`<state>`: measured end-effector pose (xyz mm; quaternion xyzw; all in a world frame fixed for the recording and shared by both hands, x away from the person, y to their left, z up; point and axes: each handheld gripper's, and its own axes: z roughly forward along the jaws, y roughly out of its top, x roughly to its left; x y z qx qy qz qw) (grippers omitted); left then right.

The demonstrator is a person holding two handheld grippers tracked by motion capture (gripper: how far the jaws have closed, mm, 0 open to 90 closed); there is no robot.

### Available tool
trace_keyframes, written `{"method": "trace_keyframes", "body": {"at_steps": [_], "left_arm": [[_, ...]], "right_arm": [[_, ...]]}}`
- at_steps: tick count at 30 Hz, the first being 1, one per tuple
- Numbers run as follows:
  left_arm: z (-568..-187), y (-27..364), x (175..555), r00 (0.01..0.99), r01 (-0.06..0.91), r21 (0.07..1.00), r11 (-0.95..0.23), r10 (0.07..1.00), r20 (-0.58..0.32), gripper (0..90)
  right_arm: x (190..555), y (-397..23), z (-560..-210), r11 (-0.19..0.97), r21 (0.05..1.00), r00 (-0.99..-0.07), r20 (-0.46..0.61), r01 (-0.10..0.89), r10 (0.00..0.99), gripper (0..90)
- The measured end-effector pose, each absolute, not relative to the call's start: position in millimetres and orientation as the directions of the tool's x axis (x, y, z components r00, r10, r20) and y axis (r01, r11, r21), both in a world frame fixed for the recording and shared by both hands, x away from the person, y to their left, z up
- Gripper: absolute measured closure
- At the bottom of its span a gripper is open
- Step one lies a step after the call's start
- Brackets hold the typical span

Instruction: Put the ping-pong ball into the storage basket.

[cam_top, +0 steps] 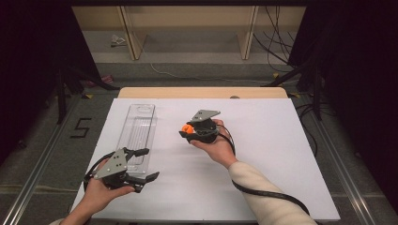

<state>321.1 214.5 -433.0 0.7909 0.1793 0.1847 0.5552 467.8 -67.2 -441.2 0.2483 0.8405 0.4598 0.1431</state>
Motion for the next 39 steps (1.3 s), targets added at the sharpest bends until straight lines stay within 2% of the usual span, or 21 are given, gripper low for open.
{"method": "trace_keyframes", "body": {"at_steps": [39], "left_arm": [[-433.1, 214.6, 320.9, 0.868, 0.079, 0.944, -0.319, 0.489, 0.093, 17.4]], "right_arm": [[468.0, -48.3, -436.6, 0.466, 0.844, -0.855, -0.016, 0.267, 0.519, 51.5]]}}
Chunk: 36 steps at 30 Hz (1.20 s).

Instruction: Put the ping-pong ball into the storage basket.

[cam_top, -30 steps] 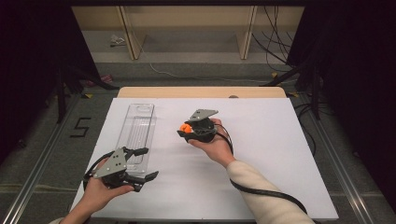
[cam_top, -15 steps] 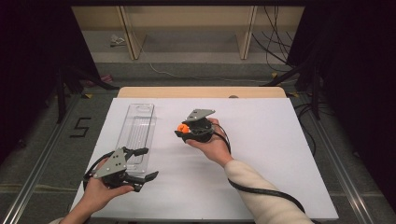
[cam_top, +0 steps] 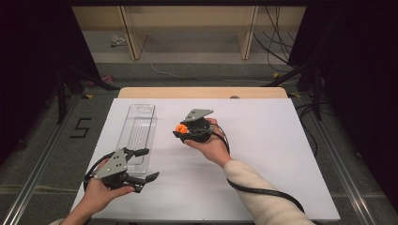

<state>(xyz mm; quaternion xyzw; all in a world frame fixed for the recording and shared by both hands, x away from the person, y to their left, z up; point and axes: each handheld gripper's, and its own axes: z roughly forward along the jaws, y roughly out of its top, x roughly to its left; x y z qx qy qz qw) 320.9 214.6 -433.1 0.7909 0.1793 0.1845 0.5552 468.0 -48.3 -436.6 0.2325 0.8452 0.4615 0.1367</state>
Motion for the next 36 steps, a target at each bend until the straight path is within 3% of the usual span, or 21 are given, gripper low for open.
{"method": "trace_keyframes", "body": {"at_steps": [36], "left_arm": [[-433.4, 214.3, 321.0, 0.869, 0.077, 0.943, -0.322, 0.486, 0.095, 17.5]], "right_arm": [[468.3, -29.0, -427.4, 0.472, 0.849, -0.871, -0.030, 0.236, 0.491, 51.5]]}}
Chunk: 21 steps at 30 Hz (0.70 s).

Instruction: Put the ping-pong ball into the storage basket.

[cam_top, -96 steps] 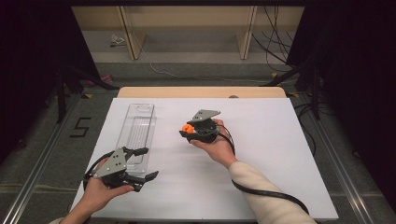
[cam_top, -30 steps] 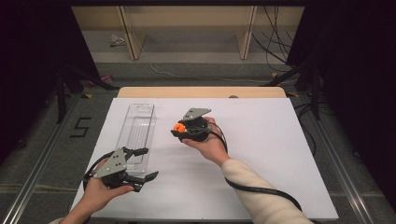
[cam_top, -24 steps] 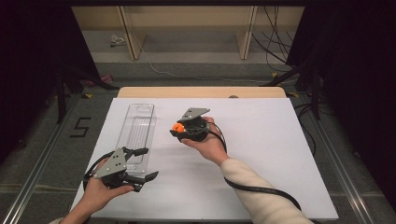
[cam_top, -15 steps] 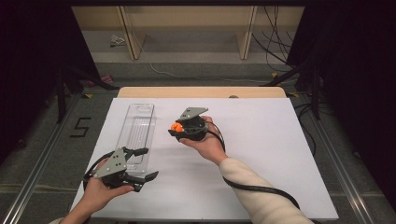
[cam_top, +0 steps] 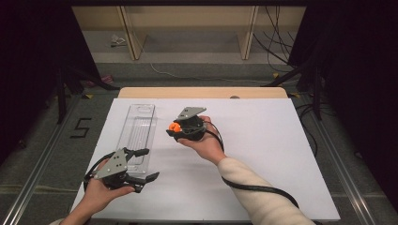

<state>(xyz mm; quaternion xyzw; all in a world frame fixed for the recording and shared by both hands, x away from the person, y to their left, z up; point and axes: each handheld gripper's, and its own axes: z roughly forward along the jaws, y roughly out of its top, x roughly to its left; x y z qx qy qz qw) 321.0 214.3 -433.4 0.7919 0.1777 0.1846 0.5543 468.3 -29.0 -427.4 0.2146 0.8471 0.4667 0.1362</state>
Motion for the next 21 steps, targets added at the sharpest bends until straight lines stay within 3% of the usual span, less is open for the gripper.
{"method": "trace_keyframes", "body": {"at_steps": [21], "left_arm": [[-433.1, 214.4, 320.6, 0.869, 0.076, 0.943, -0.323, 0.486, 0.096, 17.7]], "right_arm": [[469.2, -17.6, -424.4, 0.475, 0.851, -0.881, -0.030, 0.226, 0.473, 51.5]]}}
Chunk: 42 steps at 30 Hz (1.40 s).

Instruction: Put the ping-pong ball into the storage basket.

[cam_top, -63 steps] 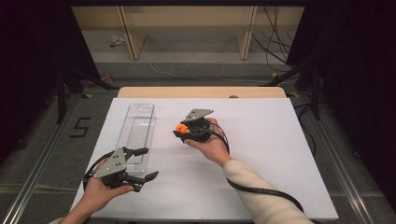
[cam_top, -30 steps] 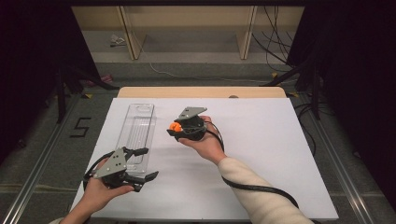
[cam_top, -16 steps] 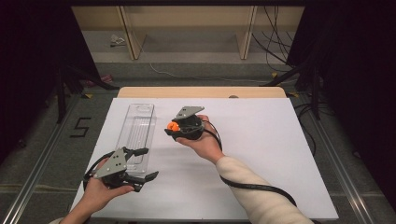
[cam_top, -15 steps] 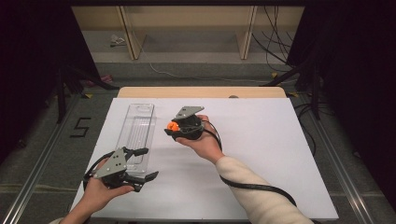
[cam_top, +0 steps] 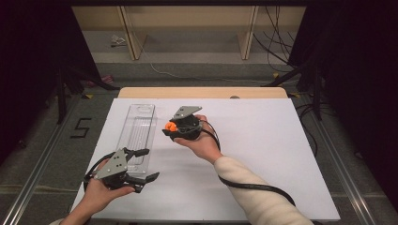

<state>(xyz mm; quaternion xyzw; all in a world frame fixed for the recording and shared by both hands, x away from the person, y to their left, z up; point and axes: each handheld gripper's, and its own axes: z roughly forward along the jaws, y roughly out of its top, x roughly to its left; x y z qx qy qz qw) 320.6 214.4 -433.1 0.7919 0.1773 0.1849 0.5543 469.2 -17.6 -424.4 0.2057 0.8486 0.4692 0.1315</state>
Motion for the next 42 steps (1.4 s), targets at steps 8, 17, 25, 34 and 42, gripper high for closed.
{"method": "trace_keyframes", "body": {"at_steps": [8, 17, 25, 34, 42], "left_arm": [[-433.2, 214.2, 320.5, 0.869, 0.075, 0.943, -0.323, 0.485, 0.097, 17.8], [-433.0, 214.3, 320.4, 0.869, 0.074, 0.943, -0.325, 0.485, 0.099, 17.9], [-433.0, 214.3, 320.4, 0.869, 0.074, 0.943, -0.326, 0.484, 0.100, 18.1], [-433.1, 214.3, 320.3, 0.870, 0.074, 0.942, -0.327, 0.484, 0.099, 18.1], [-433.1, 214.1, 320.3, 0.871, 0.072, 0.942, -0.328, 0.481, 0.100, 18.2]], "right_arm": [[470.3, -12.6, -423.1, 0.477, 0.851, -0.884, -0.032, 0.221, 0.467, 51.5], [471.6, -5.4, -420.4, 0.476, 0.854, -0.887, -0.035, 0.213, 0.460, 51.5], [472.1, 0.6, -420.3, 0.477, 0.854, -0.890, -0.035, 0.210, 0.454, 51.5], [473.1, 6.5, -418.3, 0.480, 0.853, -0.895, -0.036, 0.204, 0.445, 51.5], [474.3, 10.2, -417.7, 0.481, 0.854, -0.897, -0.036, 0.201, 0.440, 51.5]]}}
